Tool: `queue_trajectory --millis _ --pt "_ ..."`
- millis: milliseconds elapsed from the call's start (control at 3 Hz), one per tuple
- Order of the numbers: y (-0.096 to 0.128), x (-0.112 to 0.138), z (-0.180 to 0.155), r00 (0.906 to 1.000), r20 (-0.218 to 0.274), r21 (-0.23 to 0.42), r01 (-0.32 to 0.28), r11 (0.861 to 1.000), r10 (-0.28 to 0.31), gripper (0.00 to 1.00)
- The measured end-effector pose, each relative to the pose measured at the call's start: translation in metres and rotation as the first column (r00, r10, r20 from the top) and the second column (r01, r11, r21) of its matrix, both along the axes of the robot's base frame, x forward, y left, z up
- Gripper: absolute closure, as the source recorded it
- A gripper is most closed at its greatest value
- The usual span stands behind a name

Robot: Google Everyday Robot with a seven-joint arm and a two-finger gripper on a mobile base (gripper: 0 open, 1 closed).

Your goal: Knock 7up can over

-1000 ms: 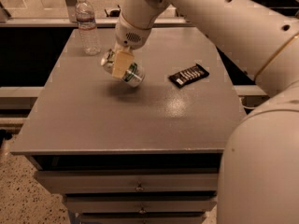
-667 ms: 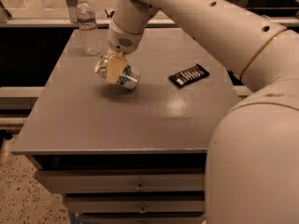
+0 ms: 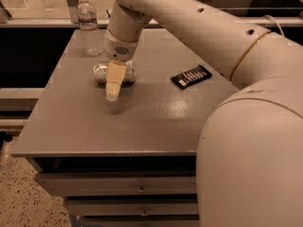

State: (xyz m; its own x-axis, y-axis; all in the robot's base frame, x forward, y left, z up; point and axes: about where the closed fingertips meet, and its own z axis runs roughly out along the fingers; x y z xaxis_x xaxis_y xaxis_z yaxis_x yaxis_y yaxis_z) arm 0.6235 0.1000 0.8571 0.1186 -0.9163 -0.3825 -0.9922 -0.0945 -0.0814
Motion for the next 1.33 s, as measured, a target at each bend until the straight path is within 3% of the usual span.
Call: queue_trajectory --millis 333,1000,1333 --pt "-0.003 -0.003 0.0 1.0 -0.004 -0.002 0.002 1.0 -0.002 0.0" --pt "-0.049 -0.012 0.012 0.9957 -0.002 0.03 0.093 0.995 -0.093 0.0" --pt "-0.073 -0.011 0.024 0.989 0.013 0.092 0.145 0.985 -0.147 0.0"
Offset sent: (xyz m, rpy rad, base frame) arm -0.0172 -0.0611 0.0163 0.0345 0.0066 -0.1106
